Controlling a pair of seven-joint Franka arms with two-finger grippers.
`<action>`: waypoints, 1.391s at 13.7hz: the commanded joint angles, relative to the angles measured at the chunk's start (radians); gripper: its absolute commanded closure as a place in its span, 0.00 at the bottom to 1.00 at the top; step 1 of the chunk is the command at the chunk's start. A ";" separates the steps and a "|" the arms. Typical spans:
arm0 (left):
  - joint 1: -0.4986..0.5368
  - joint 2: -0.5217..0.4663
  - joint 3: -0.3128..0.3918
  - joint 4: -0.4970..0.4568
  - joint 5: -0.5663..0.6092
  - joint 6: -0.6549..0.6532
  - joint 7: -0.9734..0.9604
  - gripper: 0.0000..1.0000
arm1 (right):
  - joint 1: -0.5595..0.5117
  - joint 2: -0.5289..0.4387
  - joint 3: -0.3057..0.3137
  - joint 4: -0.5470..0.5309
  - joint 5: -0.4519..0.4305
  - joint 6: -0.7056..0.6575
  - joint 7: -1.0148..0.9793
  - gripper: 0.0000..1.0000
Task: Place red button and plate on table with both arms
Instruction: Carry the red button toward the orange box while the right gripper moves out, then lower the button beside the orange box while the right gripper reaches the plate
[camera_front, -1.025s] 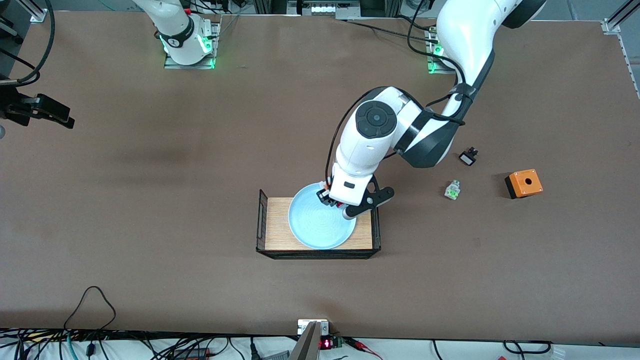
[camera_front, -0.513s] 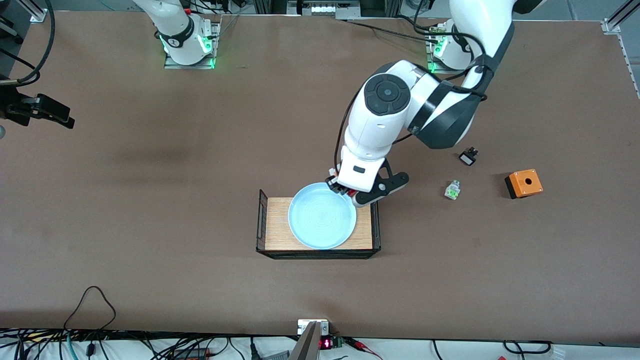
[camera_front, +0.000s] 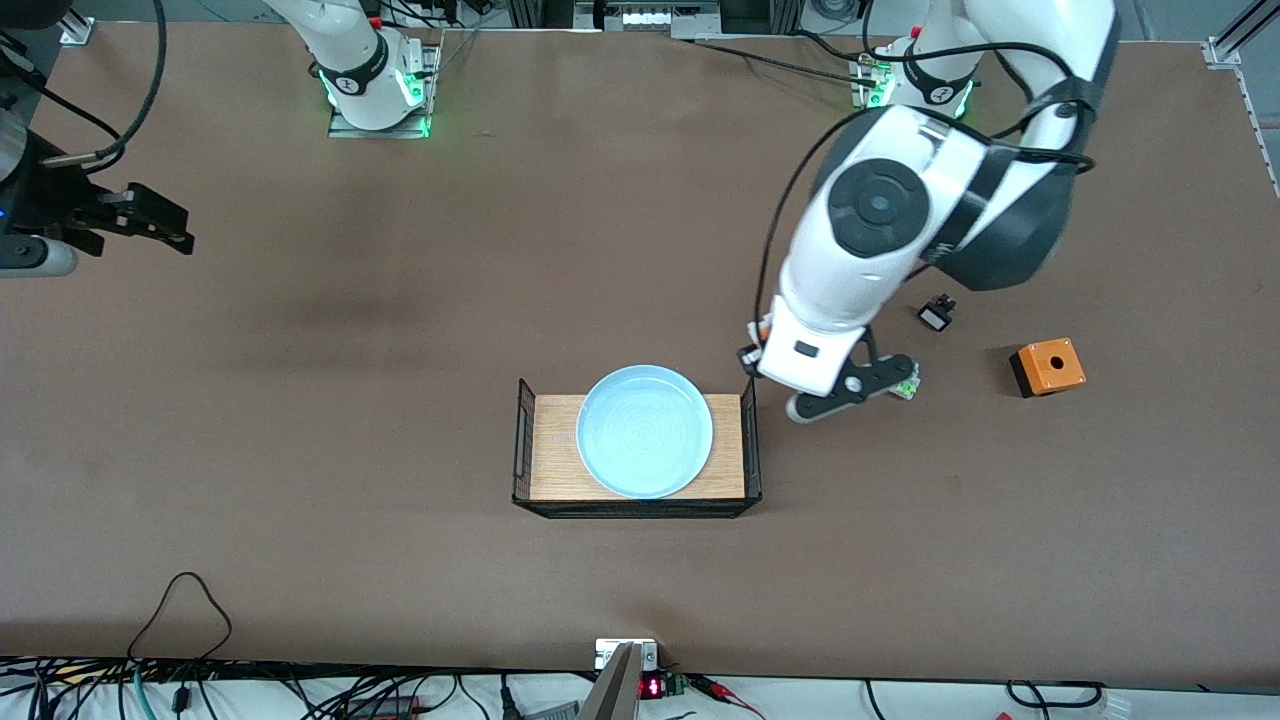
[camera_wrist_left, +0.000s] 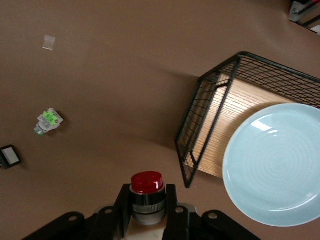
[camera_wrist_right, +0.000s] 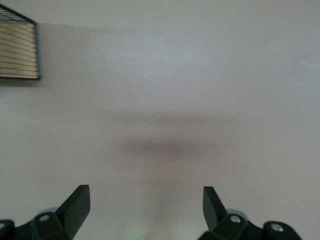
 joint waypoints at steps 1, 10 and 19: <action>0.069 -0.039 -0.009 -0.016 0.005 -0.067 0.105 1.00 | -0.002 0.003 0.000 0.052 0.085 -0.019 0.004 0.00; 0.325 -0.092 -0.009 -0.079 -0.032 -0.107 0.466 1.00 | 0.095 0.025 0.002 0.052 0.144 -0.005 0.151 0.00; 0.442 -0.092 -0.009 -0.204 -0.038 0.000 0.601 1.00 | 0.335 0.111 0.000 0.068 -0.032 0.056 0.283 0.00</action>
